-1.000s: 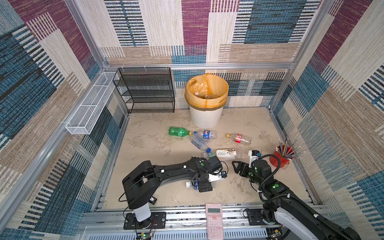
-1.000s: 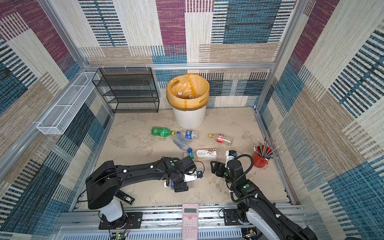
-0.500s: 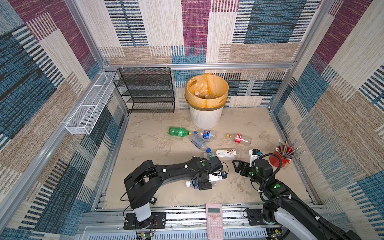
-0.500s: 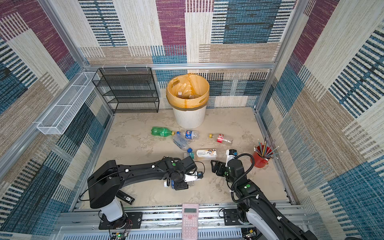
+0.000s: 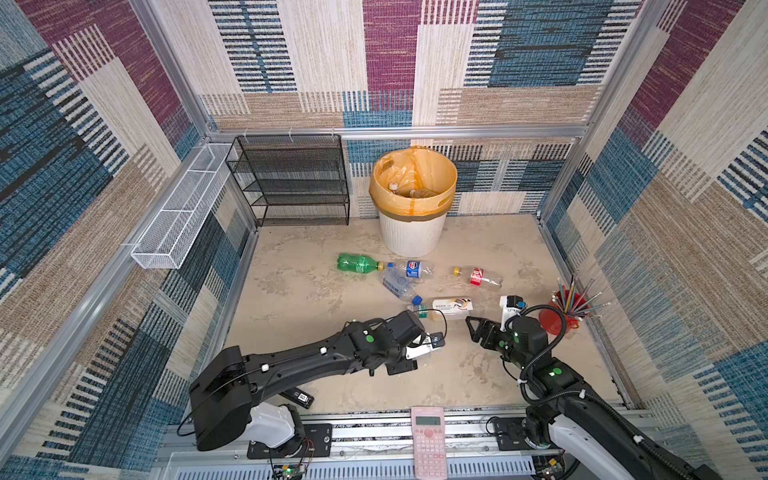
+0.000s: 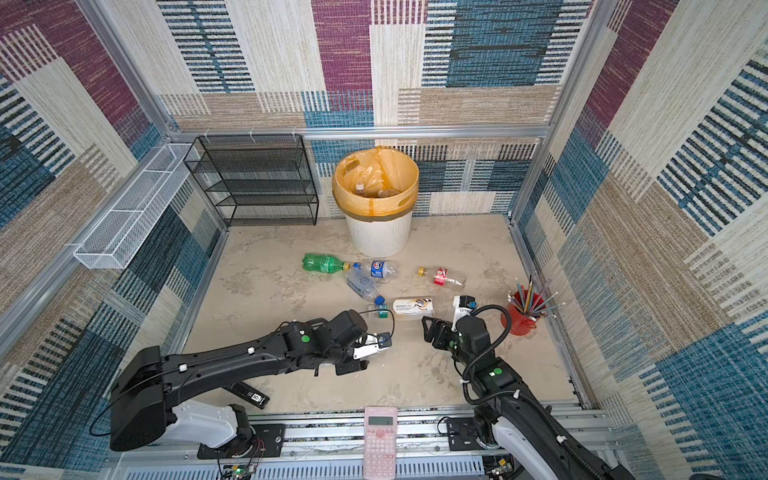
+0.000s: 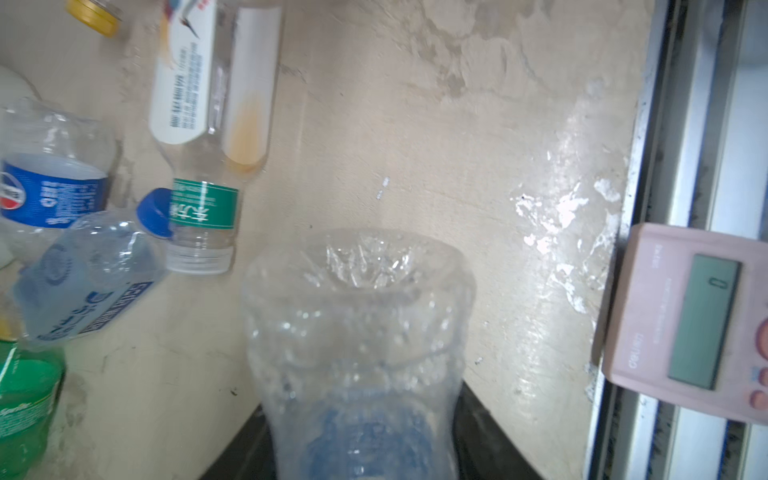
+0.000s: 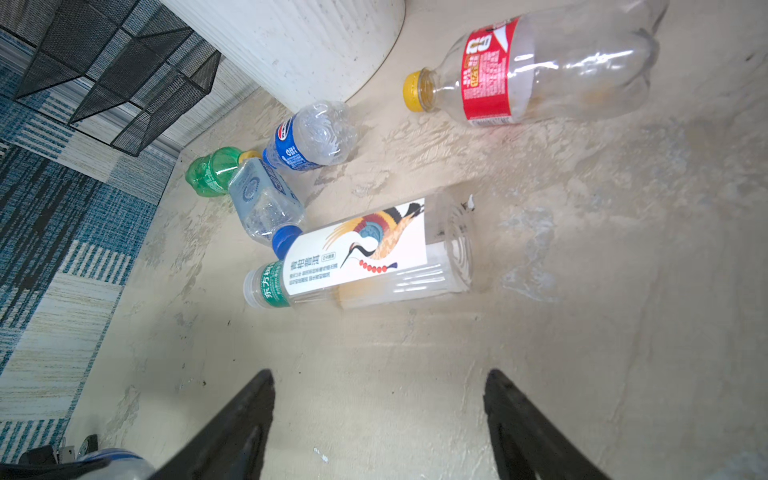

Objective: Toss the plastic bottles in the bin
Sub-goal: 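Lift the blue-label bottle with the left gripper and raise it upright, then swing the left gripper over the bin and open it to drop the bottle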

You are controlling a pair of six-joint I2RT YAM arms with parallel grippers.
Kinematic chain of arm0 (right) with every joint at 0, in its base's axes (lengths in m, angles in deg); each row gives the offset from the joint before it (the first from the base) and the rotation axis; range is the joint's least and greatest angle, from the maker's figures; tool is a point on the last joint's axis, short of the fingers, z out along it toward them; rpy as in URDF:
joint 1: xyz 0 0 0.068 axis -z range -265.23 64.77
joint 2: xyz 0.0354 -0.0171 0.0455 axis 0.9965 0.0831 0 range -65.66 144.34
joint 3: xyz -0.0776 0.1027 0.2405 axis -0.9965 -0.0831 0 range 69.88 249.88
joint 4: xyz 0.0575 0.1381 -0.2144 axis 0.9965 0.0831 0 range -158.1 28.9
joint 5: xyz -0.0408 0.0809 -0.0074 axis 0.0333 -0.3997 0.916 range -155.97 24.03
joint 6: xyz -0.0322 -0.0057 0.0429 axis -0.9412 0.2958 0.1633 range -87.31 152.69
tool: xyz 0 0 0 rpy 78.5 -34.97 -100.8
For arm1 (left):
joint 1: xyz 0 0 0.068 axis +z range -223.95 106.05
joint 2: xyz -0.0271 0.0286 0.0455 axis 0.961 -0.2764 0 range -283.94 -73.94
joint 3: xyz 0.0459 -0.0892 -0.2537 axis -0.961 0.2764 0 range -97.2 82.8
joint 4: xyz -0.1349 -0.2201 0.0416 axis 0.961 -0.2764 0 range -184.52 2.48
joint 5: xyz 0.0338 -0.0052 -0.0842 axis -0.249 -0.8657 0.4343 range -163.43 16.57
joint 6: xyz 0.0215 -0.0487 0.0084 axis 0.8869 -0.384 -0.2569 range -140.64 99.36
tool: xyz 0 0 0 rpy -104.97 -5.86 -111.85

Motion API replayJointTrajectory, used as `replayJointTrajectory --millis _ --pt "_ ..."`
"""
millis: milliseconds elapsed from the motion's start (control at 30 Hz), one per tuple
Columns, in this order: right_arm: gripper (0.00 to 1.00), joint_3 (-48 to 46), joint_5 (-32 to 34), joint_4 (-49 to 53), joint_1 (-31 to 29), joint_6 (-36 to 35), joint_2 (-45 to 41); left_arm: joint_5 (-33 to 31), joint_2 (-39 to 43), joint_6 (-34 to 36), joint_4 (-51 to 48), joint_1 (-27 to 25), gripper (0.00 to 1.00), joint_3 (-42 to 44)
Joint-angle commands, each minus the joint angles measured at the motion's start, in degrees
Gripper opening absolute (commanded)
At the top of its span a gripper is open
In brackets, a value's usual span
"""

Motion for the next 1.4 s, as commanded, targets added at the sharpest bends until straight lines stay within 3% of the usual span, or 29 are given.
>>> replayJointTrajectory --millis 0,300,600,800,1067,1267,1367 --pt "0.80 0.63 0.21 -2.43 0.09 0.92 0.42 0.04 5.18 -2.62 10.87 1.10 0.47 3.44" --pt "0.78 1.06 0.28 -3.77 0.09 2.73 0.71 10.17 22.58 -8.30 30.76 7.58 0.48 16.64" --pt "0.76 1.65 -0.01 -5.61 0.09 3.48 2.38 16.93 31.73 -16.49 55.72 13.99 0.45 29.49" --pt "0.76 1.91 0.17 -6.79 0.09 4.06 3.05 17.80 32.11 -21.14 75.31 17.48 0.39 37.21" --pt "0.75 2.09 -0.07 -8.40 0.09 5.07 5.12 13.78 29.26 -22.83 94.42 19.04 0.34 42.58" --pt "0.75 3.30 -0.05 -8.38 0.09 4.85 6.47 12.91 23.11 -24.86 106.23 20.61 0.31 42.01" --pt "0.75 3.51 0.20 -8.22 0.09 4.84 6.39 13.34 22.01 -25.03 106.19 21.02 0.30 39.78"
